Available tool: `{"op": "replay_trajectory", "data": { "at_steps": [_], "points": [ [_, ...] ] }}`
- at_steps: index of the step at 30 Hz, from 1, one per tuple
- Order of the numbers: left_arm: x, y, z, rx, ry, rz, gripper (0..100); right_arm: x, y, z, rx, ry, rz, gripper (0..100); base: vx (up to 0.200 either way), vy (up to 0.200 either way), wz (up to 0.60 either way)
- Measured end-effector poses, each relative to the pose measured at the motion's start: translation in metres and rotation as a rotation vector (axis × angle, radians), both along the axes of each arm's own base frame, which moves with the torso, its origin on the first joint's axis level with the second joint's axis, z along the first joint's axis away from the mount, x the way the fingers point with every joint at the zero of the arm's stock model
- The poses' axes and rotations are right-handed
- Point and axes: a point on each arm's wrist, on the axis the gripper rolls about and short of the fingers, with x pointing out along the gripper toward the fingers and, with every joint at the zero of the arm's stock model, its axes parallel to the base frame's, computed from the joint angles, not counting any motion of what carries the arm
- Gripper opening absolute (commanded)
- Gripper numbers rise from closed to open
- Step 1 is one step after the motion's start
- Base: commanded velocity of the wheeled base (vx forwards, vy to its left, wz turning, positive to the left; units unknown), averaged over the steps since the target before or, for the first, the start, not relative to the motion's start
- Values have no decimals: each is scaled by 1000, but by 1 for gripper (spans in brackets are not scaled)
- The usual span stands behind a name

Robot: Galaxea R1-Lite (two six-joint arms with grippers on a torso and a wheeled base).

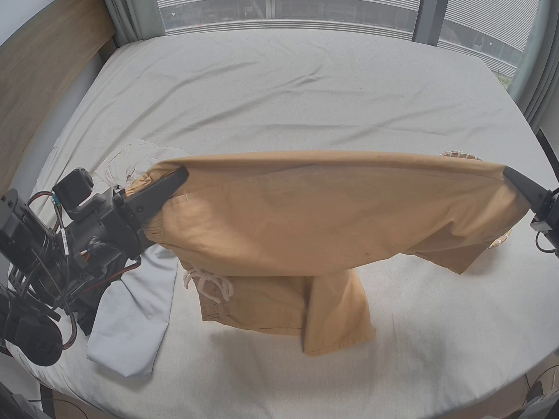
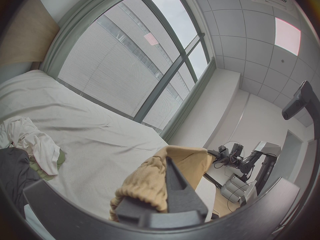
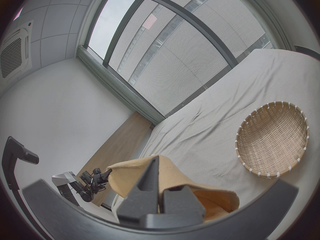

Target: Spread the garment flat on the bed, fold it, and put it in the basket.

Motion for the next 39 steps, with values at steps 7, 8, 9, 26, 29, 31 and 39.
{"op": "replay_trajectory", "data": {
  "at_steps": [7,8,9,26,29,31,39],
  "points": [
    [2,3,-1,0,9,14,0,12,3,-8,-1,37,17,0,0,0,0],
    [3,3,-1,-2,9,15,0,15,3,-9,-1,44,19,0,0,0,0],
    [4,3,-1,-4,10,17,0,18,4,-9,-1,49,22,0,0,0,0],
    [59,6,-9,-94,96,107,0,100,6,-25,1,70,31,0,0,0,0],
    [71,7,-14,-100,108,126,0,113,7,-26,2,66,33,0,0,0,0],
    [79,6,-19,-101,116,134,0,122,8,-25,2,61,35,0,0,0,0],
    [109,2,-31,-114,125,176,0,152,10,-26,3,47,44,0,0,0,0]
  ]
}}
